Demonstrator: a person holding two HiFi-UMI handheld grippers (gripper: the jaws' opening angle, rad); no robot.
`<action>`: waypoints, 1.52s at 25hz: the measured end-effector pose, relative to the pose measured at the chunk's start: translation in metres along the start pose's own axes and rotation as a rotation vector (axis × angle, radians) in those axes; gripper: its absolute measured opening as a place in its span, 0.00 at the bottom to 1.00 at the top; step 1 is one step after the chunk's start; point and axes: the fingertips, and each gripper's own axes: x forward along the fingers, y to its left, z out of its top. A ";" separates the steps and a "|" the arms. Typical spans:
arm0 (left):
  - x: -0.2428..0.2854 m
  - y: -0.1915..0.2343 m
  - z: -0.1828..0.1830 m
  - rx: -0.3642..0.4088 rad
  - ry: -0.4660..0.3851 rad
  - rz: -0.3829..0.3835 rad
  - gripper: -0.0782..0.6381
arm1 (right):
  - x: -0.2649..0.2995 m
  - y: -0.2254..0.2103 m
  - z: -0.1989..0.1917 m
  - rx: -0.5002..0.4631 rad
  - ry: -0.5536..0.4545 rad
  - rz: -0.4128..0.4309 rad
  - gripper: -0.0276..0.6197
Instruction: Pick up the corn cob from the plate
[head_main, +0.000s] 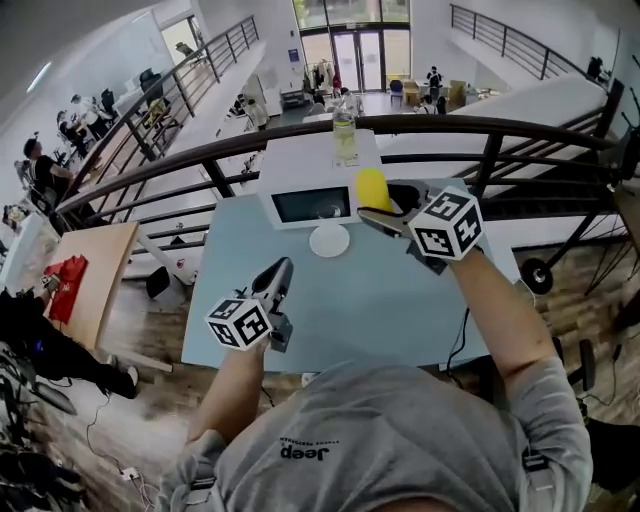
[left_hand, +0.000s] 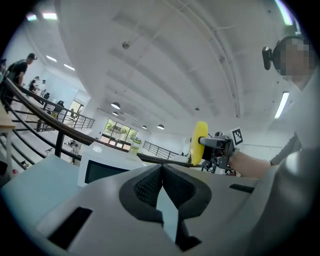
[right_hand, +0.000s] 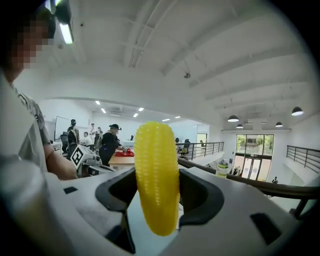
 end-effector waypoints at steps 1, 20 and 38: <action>-0.004 -0.011 -0.002 0.008 0.002 0.010 0.13 | -0.013 0.005 0.002 0.013 -0.022 0.014 0.45; -0.081 -0.080 -0.052 0.026 0.080 0.036 0.13 | -0.099 0.098 -0.056 0.223 -0.134 0.100 0.45; -0.184 0.055 -0.067 -0.039 0.167 -0.066 0.13 | -0.003 0.180 -0.107 0.407 -0.131 -0.102 0.45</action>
